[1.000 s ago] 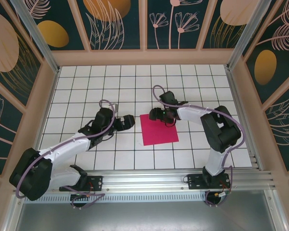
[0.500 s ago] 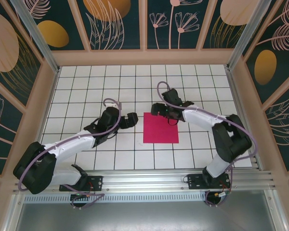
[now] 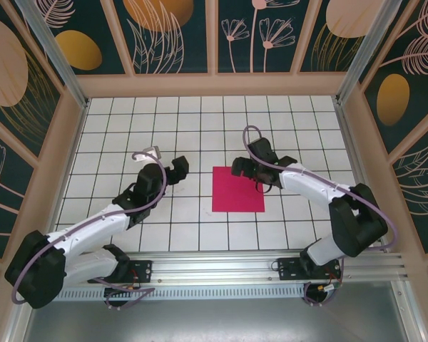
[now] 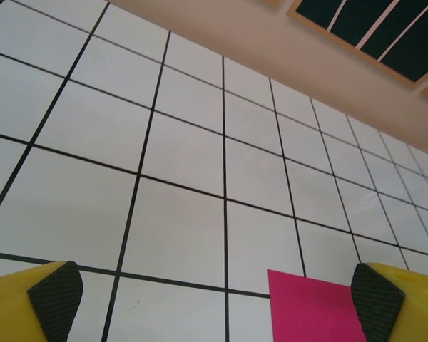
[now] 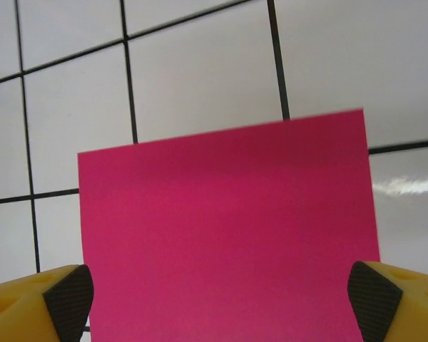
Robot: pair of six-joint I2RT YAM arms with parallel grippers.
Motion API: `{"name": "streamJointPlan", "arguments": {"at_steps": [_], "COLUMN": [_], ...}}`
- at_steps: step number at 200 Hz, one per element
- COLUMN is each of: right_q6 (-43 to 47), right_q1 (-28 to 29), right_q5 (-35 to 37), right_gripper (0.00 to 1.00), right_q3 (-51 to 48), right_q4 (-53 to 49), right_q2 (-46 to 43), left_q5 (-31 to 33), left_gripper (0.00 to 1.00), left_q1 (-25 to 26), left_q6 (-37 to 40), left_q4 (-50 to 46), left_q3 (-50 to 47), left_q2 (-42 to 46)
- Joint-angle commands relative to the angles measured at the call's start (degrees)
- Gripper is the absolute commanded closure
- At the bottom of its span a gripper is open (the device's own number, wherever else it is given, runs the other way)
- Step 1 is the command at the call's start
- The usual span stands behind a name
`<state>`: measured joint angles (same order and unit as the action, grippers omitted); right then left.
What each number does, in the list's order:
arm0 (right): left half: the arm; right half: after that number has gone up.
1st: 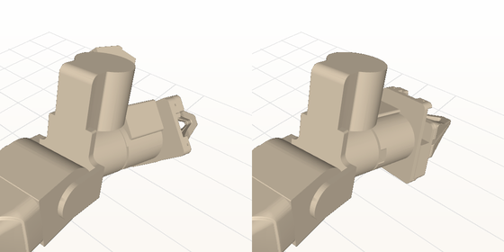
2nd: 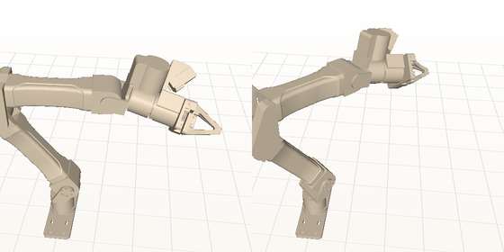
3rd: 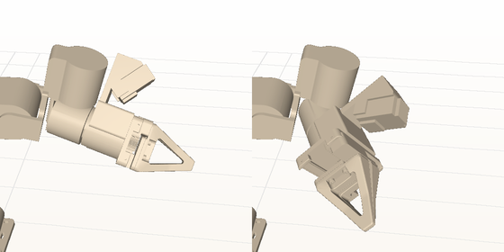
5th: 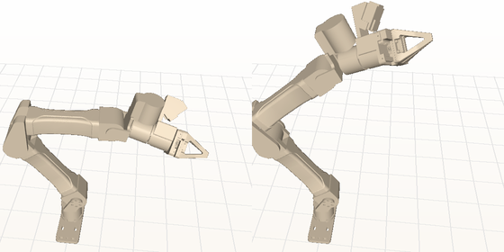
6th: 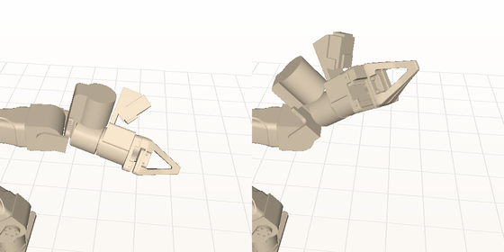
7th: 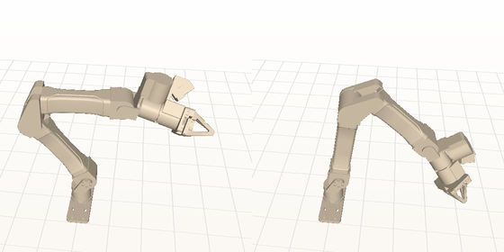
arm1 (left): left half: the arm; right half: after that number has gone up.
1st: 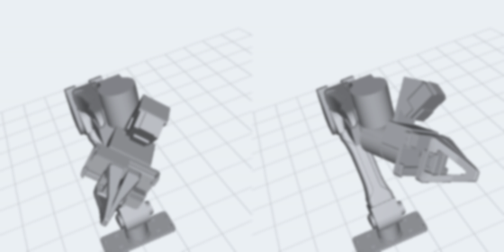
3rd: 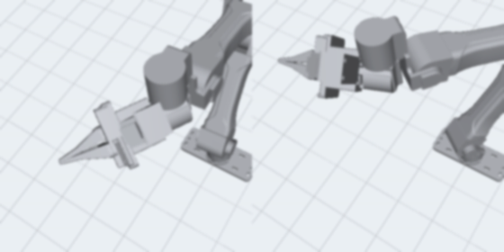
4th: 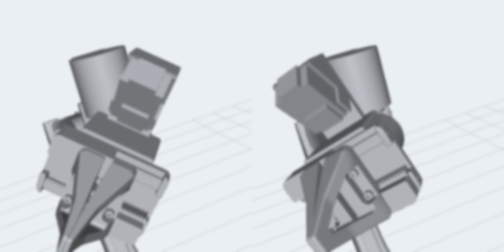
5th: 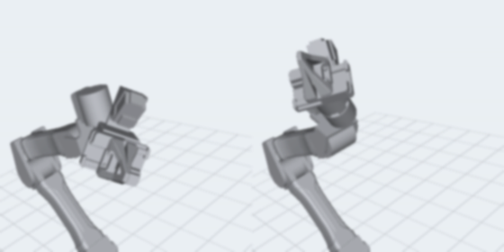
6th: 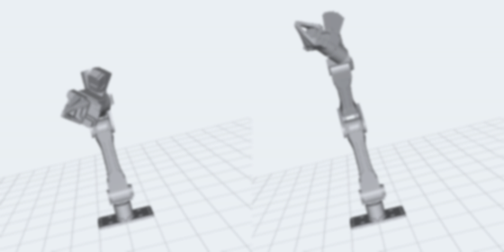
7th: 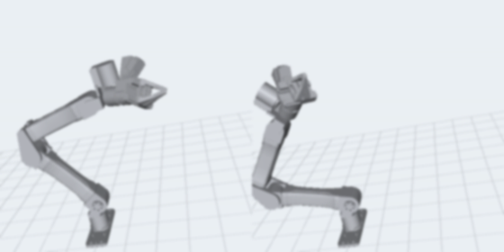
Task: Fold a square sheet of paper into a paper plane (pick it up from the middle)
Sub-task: Fold the square sheet of paper in half at the center of the table.
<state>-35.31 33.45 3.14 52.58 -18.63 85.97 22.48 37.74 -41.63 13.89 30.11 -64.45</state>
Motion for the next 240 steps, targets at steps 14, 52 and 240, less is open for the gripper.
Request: {"name": "streamJointPlan", "arguments": {"at_steps": [14,52,240], "right_q6": [-1.8,-1.1,1.0], "right_q1": [1.4,4.7,7.8], "right_q5": [-1.3,0.8,3.4], "right_gripper": [0.11,0.1,0.07], "right_q3": [3.1,8.2,12.2], "right_q4": [-6.1,-9.7,-12.7], "right_q2": [4.7,9.9,26.6], "left_q5": [-10.2,-14.5,-14.6], "left_gripper": [0.02,0.01,0.01], "left_q1": [0.1,0.1,0.1], "left_q6": [1.1,-2.4,-1.7], "left_q4": [2.0,5.6,1.9], "left_q3": [1.7,1.4,1.2], "left_q2": [-5.2,-8.8,-6.0]}}
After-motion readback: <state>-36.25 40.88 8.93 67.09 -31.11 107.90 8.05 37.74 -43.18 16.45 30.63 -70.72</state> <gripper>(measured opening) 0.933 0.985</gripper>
